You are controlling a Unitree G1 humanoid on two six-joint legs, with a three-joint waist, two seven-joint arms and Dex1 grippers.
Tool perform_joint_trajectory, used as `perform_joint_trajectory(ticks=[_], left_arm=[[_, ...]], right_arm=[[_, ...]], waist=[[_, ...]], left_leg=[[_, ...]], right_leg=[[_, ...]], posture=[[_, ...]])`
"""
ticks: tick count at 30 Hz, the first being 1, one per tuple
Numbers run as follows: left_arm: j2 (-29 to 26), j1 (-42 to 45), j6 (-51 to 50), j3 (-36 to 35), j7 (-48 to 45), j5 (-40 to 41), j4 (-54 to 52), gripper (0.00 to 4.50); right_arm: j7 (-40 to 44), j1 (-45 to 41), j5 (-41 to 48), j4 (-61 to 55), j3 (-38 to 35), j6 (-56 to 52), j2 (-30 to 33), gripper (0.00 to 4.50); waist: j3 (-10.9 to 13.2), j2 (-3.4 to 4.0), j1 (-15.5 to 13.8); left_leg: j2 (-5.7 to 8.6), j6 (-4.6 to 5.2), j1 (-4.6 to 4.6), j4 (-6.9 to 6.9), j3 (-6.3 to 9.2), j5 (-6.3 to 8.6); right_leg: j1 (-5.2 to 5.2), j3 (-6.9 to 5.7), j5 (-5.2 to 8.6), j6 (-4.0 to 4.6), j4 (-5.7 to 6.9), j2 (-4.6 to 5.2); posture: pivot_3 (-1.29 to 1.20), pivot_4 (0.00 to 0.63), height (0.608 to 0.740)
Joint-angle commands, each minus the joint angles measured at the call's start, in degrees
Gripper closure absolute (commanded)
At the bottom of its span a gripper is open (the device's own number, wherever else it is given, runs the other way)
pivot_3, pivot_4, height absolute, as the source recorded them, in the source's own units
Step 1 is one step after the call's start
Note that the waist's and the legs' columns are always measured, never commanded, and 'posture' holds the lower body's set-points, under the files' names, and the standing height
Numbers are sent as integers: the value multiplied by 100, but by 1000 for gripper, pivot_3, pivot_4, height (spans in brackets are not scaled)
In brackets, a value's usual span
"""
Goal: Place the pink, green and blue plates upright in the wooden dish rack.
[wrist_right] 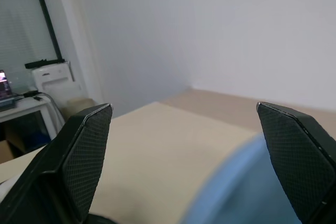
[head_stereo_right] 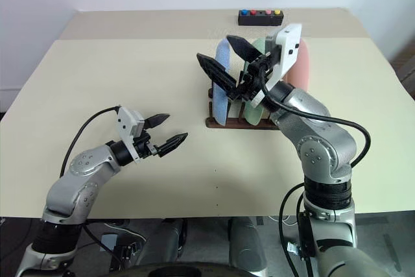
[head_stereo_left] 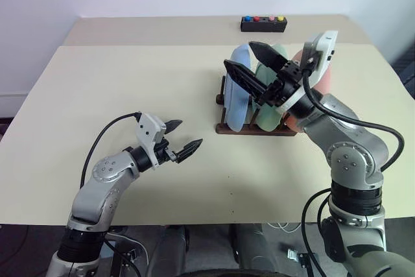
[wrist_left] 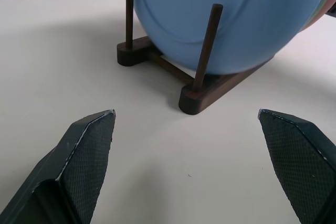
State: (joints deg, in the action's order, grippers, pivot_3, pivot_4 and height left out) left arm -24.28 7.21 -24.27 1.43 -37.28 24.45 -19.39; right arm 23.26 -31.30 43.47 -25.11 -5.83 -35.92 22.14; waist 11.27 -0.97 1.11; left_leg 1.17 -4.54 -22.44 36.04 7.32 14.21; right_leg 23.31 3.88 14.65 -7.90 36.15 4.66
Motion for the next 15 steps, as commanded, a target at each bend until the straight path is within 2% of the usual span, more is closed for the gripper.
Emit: perform_joint_trajectory(ticks=[1,6,8,11,15], left_arm=[[39,49,135,18,-28,6,-119,0],[64,59,138,22,-33,-17,-111,0],[56,51,136,-1,-43,-15,-118,0],[43,26,146,-31,-39,-21,-122,0],[35,13,200,-45,-26,-69,-53,0]], right_arm=[[85,-98,-65,-164,-40,125,90,35],[192,-104,-258,-162,-107,281,177,35],[284,-205,-225,-148,-410,438,338,35],[652,-95,-90,-140,-1040,647,839,35],[1304,665,-24,-101,-1837,763,1609,35]], waist=[[0,0,-4],[0,0,-3],[0,1,-4],[1,1,-41],[0,-1,-48]], left_leg=[[0,0,0,0,0,0],[0,0,0,0,0,0],[0,0,0,0,0,0],[1,0,-3,3,0,0],[1,5,-4,2,0,3]], right_leg=[[0,0,0,0,0,0],[0,0,0,0,0,0],[0,0,0,0,0,0],[-1,0,0,0,-3,1],[-10,-1,1,-1,-14,2]], posture=[[0,150,740],[0,150,740],[0,150,740],[0,150,740],[0,150,740]])
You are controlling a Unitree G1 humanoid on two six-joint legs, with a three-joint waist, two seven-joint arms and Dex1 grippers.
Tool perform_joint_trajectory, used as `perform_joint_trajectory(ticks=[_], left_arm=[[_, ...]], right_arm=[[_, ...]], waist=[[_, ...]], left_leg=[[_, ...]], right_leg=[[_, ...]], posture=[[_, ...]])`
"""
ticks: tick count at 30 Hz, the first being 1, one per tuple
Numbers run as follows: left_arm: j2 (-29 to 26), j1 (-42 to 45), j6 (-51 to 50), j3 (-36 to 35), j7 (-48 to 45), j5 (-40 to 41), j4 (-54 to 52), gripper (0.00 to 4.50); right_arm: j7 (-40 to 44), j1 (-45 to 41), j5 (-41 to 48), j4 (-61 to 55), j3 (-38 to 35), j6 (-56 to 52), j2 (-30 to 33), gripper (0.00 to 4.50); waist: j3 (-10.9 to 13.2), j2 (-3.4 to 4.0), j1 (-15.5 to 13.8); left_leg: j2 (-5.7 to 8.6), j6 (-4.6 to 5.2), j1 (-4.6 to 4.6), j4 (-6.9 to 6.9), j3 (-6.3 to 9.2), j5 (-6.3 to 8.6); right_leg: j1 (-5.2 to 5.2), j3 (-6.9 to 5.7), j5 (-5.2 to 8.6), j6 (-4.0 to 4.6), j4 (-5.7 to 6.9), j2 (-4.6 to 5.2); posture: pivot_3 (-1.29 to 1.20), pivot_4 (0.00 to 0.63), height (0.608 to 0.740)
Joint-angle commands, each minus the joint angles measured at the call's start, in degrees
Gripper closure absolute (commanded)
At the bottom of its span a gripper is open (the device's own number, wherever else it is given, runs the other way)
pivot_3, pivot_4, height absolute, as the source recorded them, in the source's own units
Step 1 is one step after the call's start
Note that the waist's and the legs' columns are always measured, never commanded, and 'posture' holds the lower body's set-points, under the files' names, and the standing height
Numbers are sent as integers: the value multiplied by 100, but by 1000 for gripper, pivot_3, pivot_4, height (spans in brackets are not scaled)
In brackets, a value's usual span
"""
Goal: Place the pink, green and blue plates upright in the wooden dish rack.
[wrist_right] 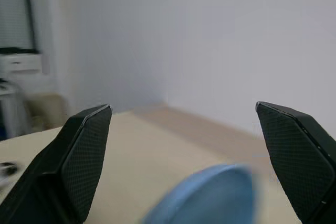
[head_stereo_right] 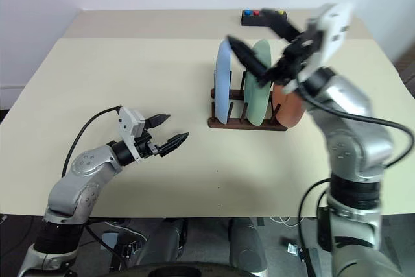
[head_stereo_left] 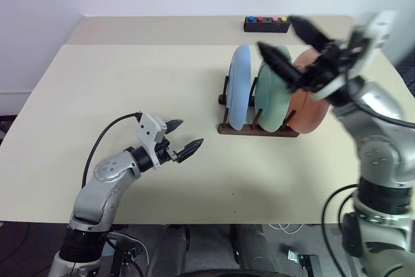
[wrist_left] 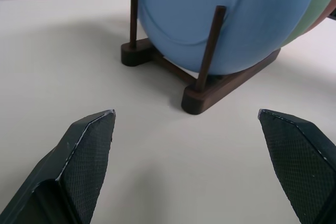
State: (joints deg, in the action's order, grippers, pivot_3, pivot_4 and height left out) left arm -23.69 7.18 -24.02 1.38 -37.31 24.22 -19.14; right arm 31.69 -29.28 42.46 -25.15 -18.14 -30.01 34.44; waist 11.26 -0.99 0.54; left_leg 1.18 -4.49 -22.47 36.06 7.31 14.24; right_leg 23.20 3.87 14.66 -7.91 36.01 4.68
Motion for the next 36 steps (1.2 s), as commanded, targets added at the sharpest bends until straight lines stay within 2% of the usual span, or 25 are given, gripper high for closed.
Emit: perform_joint_trajectory(ticks=[1,5,10,13,16,20,29,36], left_arm=[[-26,18,191,-39,-22,-57,-58,0],[-11,120,332,13,-20,-196,215,0],[62,271,614,38,37,-453,688,0],[98,316,810,3,52,-593,1018,0],[45,264,938,-29,-12,-683,1197,0],[-71,205,1110,-185,6,-782,1376,0],[-110,-58,1235,-433,158,-804,1325,0],[-31,-115,1228,-384,231,-842,1294,0]], right_arm=[[601,652,55,-92,-720,220,518,35],[1301,1974,136,166,-1826,426,854,35],[1610,2960,282,503,-2549,563,736,35],[1633,3458,55,749,-2602,760,536,35],[1797,3984,-426,978,-2303,1141,385,35],[1841,4011,-843,1524,-1865,1619,219,35],[1830,3360,-1314,2817,-1325,2474,62,35],[1761,3199,-1325,2988,-1150,2645,35,35]], waist=[[0,0,12],[0,3,15],[-1,6,35],[-3,6,28],[-3,6,25],[-5,12,56],[-7,16,27],[-8,17,31]], left_leg=[[0,2,0,0,-1,1],[-1,3,5,0,-4,2],[-2,4,10,8,-13,2],[-2,4,14,9,-15,2],[-2,4,14,7,-16,2],[-2,4,17,7,-18,2],[-2,3,17,6,-21,2],[-2,3,17,8,-21,1]], right_leg=[[0,0,0,0,-1,0],[-1,1,0,0,3,-1],[-8,7,0,0,3,-1],[-11,7,9,14,3,-1],[-11,9,11,13,2,-1],[-11,11,11,13,3,0],[-11,14,3,-3,3,1],[-11,14,2,-3,5,1]], posture=[[0,150,740],[0,150,740],[0,150,740],[0,150,740],[0,150,740],[0,150,740],[0,150,740],[0,150,740]])
